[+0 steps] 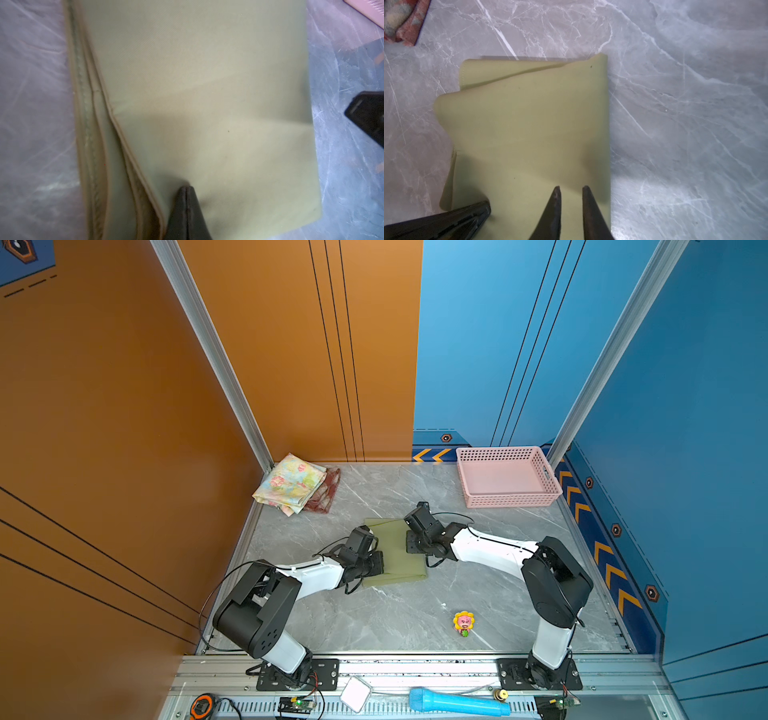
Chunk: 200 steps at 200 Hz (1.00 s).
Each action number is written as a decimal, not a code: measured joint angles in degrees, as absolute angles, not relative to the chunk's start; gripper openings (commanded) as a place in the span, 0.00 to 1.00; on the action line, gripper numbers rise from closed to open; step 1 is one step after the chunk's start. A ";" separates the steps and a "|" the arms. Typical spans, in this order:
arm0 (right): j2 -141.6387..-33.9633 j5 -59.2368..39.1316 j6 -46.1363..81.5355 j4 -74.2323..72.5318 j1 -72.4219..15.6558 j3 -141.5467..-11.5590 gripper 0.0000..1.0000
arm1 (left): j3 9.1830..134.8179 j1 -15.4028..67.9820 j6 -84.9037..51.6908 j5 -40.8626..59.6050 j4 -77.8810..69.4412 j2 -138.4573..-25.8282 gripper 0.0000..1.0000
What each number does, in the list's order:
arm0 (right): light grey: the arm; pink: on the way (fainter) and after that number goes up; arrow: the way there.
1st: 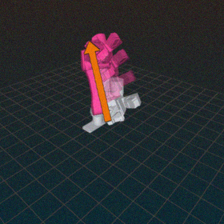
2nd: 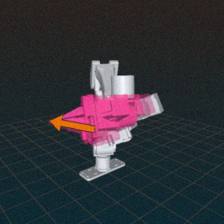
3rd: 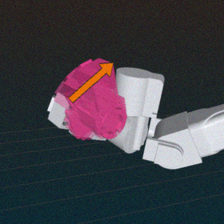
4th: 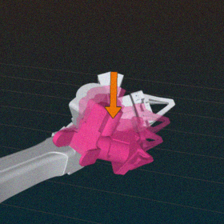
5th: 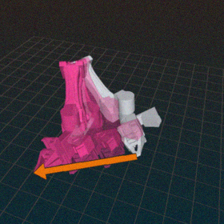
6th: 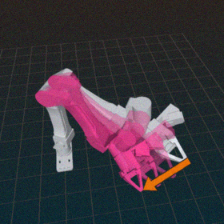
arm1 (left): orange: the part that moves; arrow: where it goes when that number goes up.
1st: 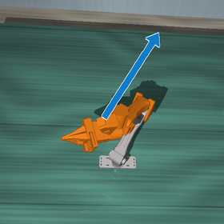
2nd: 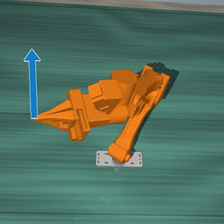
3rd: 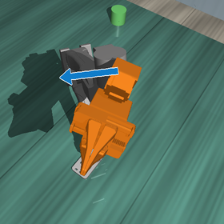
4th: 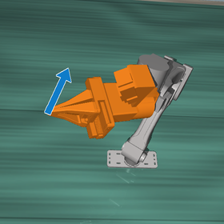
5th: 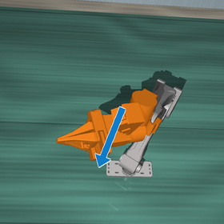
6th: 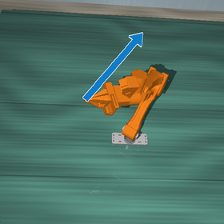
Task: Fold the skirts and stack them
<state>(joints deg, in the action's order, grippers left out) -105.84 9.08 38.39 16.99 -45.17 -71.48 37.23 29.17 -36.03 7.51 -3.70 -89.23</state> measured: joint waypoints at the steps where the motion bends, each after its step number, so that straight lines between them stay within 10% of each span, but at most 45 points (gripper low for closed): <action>1: -105.84 9.06 38.41 16.99 -45.23 -71.44 0.17 | 37.23 29.17 -36.03 7.53 -3.70 -89.23 0.05; 111: -104.55 7.70 40.25 15.99 -47.40 -63.13 0.15 | 37.26 28.12 -36.03 9.10 -3.79 -89.38 0.04; 200: -113.86 6.57 36.84 16.08 -40.53 -82.32 0.15 | 37.32 28.08 -36.03 9.23 -3.95 -89.56 0.03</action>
<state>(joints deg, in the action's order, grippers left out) -113.86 6.57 36.84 16.08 -40.53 -82.32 37.32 28.08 -36.03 9.23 -3.95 -89.56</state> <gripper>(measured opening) 0.149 0.046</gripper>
